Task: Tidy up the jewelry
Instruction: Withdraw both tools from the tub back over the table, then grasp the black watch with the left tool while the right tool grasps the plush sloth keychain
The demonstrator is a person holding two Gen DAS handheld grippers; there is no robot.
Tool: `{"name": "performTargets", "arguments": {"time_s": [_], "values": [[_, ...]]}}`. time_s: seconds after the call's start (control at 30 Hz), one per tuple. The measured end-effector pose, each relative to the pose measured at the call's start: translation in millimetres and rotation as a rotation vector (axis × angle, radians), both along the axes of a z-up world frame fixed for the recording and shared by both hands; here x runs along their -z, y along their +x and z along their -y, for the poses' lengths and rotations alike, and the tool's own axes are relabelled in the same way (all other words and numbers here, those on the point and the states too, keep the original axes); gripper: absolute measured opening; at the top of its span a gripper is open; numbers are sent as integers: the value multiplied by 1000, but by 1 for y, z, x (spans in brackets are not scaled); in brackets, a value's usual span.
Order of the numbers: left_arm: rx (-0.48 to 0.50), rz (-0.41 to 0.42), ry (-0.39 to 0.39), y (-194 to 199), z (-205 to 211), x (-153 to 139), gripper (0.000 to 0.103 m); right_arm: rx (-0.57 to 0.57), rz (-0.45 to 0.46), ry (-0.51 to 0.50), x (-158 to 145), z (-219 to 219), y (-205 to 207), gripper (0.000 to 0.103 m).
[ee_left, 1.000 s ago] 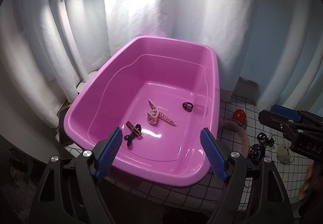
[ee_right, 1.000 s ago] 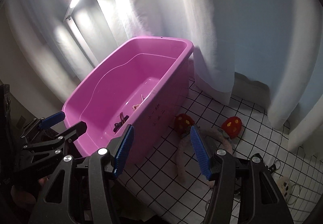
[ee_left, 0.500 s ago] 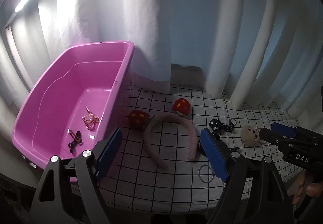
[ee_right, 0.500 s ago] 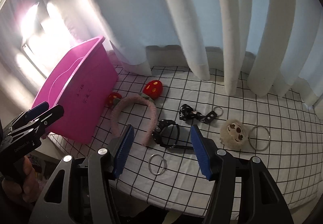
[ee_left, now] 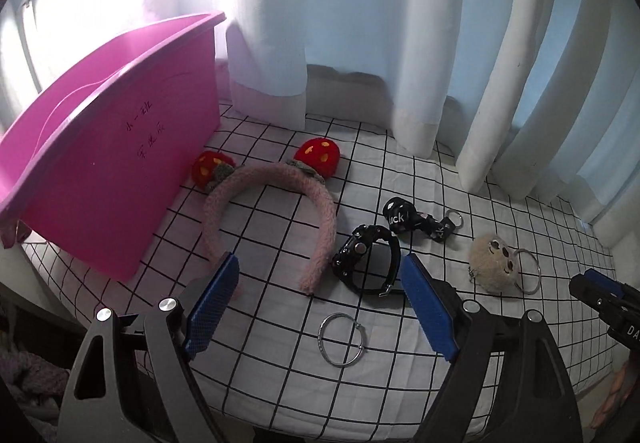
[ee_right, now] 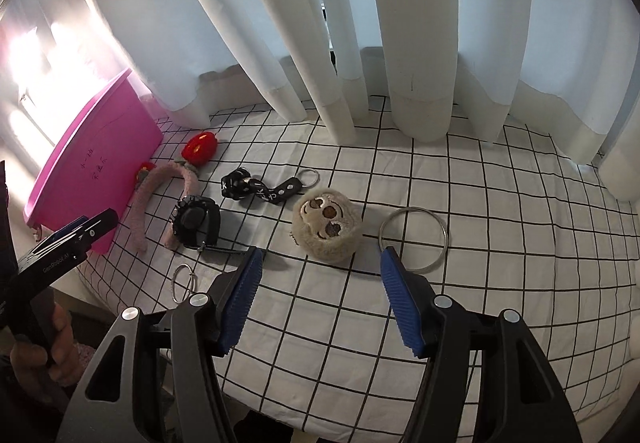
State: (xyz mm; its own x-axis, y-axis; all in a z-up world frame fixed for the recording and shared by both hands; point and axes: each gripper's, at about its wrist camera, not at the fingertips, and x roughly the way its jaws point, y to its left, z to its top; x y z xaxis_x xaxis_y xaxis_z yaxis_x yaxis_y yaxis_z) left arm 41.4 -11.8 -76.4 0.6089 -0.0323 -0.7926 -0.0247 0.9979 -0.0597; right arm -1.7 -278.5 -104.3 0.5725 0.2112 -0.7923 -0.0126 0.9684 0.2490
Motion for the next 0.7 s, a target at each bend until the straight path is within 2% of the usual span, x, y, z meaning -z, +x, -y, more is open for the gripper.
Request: {"name": "performTargets", "arguments": {"time_s": [0.13,0.23,0.53,0.7], "values": [[-77,-20,-3,-2,8,23,81,-62,0,6,19,4,9,59],[-108,-32,1,1,14,39,81,-88,13,6,30,3,16,63],[-119,-55,-32,13,27,83,81,-72,88,32,61,-3,37,64],[-118,-43,-26,14,35,99,82,-72,128,-14,70,-9,45,64]]}}
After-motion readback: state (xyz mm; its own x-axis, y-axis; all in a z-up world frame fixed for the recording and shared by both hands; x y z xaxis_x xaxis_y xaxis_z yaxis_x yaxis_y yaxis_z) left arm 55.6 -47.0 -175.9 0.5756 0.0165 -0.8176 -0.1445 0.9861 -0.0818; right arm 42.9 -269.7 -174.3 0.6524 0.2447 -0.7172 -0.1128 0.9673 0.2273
